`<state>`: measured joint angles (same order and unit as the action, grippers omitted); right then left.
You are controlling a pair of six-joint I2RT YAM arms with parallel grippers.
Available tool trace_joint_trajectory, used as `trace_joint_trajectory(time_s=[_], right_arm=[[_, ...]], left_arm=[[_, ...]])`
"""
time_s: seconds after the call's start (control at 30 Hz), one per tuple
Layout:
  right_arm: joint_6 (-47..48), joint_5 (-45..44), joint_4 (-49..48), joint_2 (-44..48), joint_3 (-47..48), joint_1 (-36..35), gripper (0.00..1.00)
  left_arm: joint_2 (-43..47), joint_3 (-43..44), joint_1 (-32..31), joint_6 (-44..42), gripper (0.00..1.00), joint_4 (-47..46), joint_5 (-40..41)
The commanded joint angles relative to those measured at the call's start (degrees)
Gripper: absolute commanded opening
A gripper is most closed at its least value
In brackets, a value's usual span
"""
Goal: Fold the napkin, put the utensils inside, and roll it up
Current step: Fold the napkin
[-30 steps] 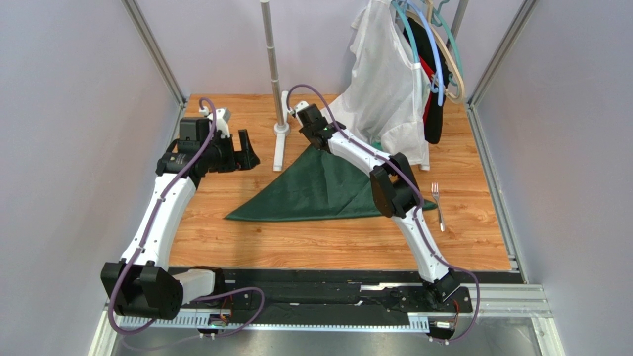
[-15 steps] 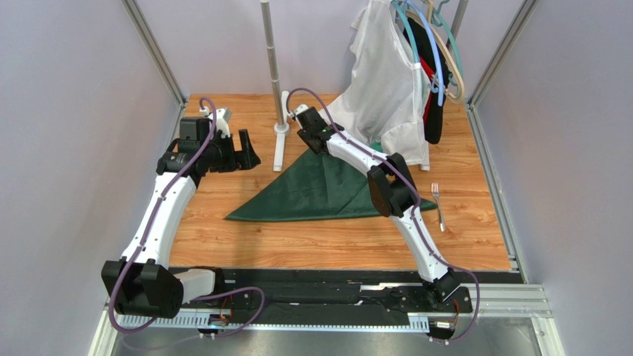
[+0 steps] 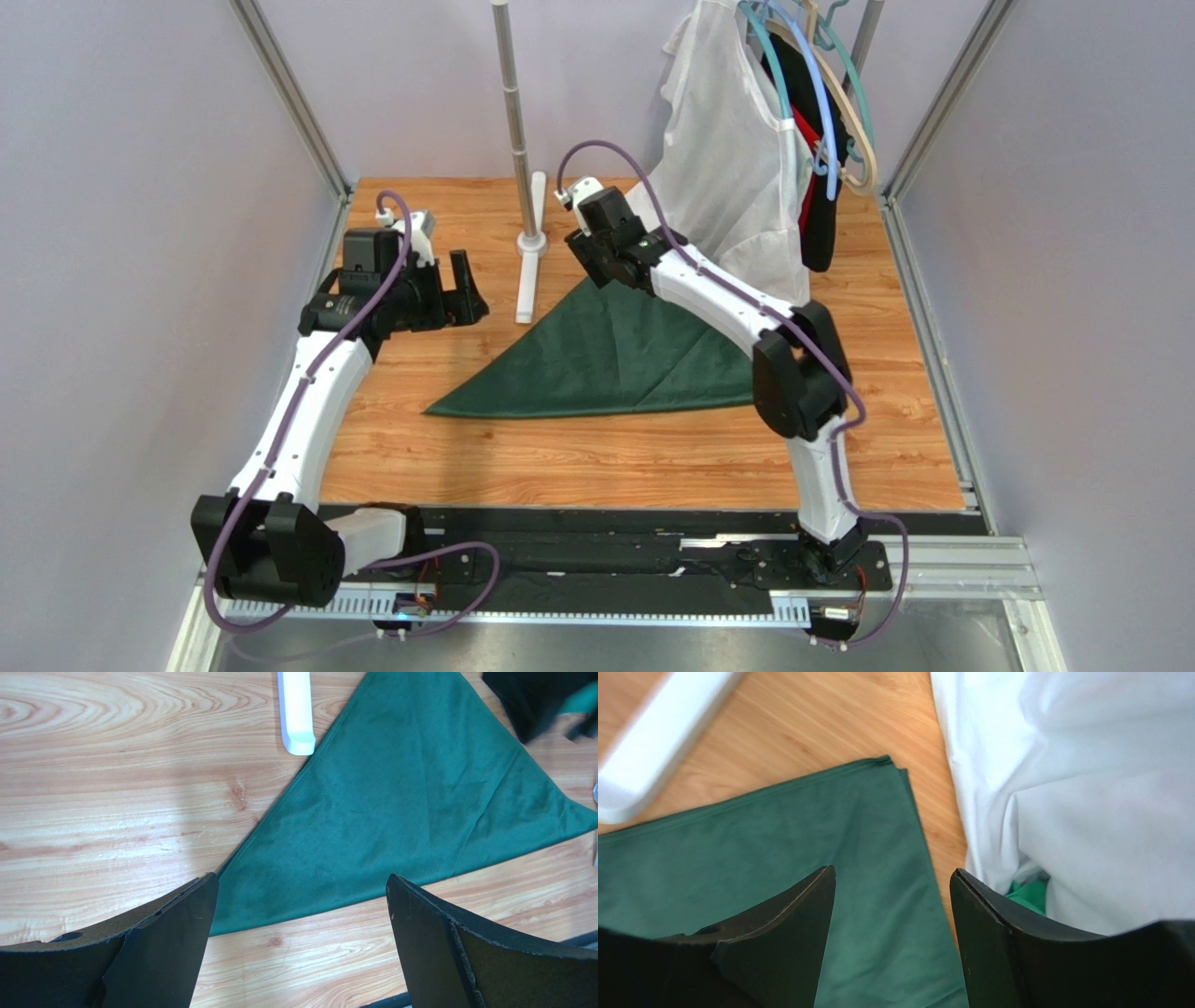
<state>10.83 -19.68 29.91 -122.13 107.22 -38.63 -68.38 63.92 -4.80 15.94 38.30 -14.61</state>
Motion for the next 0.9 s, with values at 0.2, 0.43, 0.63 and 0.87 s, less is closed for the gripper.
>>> trace_joint_trajectory(time_s=[0.2,0.43,0.63,0.87], right_arm=[[-18.6,2.3,-0.7,23.6,-29.6,0.8,0.55],[-27.5,2.4,0.8,35.5,-45.9,8.9,0.52],[-32.8,7.9,-2.6,40.5,-52.9,18.8,0.52],[-37.5,9.4,-3.3,41.2,-58.7,25.1,0.52]], left_arm=[[3.1,-3.8,-14.2,8.5,0.99,-9.6,5.9],[-7.3,-4.2,-25.7,10.9,0.99,-20.5,4.9],[-15.0,-3.8,-27.4,11.6,0.98,-25.7,1.4],[-18.8,-6.2,-28.1,12.2,0.98,-29.9,-0.1]])
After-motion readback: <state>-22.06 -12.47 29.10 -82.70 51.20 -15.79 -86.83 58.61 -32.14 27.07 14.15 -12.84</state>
